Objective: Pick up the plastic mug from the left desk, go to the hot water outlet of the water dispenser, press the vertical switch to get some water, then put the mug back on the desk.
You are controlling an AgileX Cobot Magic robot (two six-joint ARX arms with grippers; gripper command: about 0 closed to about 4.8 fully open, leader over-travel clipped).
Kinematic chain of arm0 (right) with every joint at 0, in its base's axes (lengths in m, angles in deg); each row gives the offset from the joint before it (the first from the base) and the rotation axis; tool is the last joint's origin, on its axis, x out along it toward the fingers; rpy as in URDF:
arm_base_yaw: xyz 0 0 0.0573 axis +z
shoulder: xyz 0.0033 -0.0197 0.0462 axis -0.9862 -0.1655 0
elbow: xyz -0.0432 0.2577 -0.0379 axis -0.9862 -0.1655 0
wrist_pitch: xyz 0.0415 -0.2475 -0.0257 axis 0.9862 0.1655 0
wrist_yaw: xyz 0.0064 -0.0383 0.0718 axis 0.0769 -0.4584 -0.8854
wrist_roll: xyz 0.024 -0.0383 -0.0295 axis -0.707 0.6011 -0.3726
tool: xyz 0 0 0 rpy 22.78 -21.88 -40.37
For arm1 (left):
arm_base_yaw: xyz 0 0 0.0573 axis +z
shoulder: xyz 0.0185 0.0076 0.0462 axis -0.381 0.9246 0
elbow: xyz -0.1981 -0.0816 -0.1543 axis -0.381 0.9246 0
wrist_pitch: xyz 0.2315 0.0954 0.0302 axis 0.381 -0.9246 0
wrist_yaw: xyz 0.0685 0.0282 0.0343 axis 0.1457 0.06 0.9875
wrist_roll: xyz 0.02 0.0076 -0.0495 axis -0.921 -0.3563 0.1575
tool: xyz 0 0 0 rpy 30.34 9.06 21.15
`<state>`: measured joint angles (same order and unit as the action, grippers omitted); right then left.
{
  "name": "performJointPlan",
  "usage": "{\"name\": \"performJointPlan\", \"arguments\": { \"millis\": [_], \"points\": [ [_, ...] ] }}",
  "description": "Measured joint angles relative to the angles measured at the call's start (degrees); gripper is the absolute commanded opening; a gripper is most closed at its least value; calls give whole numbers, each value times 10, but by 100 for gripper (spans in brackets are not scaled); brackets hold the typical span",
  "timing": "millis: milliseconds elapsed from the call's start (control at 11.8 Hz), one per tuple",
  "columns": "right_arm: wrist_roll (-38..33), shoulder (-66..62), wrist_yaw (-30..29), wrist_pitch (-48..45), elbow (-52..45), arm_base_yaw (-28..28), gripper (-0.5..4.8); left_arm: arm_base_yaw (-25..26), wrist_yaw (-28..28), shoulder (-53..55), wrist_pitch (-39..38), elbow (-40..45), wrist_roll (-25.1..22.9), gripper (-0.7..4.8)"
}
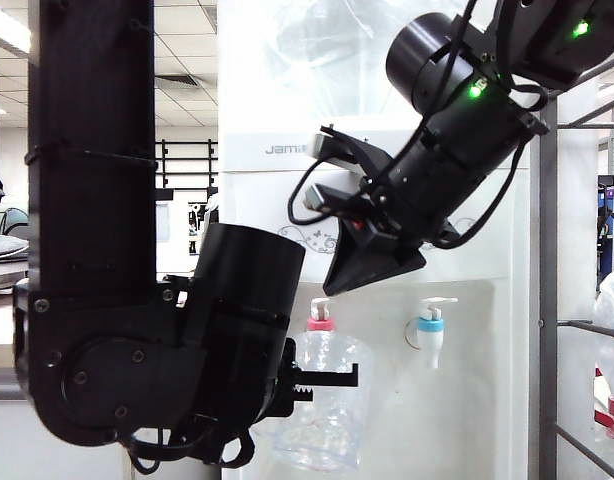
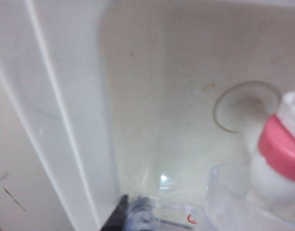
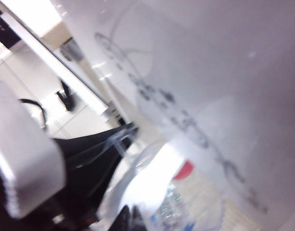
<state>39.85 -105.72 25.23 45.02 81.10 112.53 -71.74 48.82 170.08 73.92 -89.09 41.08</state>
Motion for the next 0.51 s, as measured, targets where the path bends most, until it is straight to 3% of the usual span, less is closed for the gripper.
{"name": "performJointPlan", "arguments": {
  "millis": [507],
  "points": [
    [35, -31, -16, -16, 1, -1, -2, 0, -2, 0, 0, 0, 0, -5]
  ]
}}
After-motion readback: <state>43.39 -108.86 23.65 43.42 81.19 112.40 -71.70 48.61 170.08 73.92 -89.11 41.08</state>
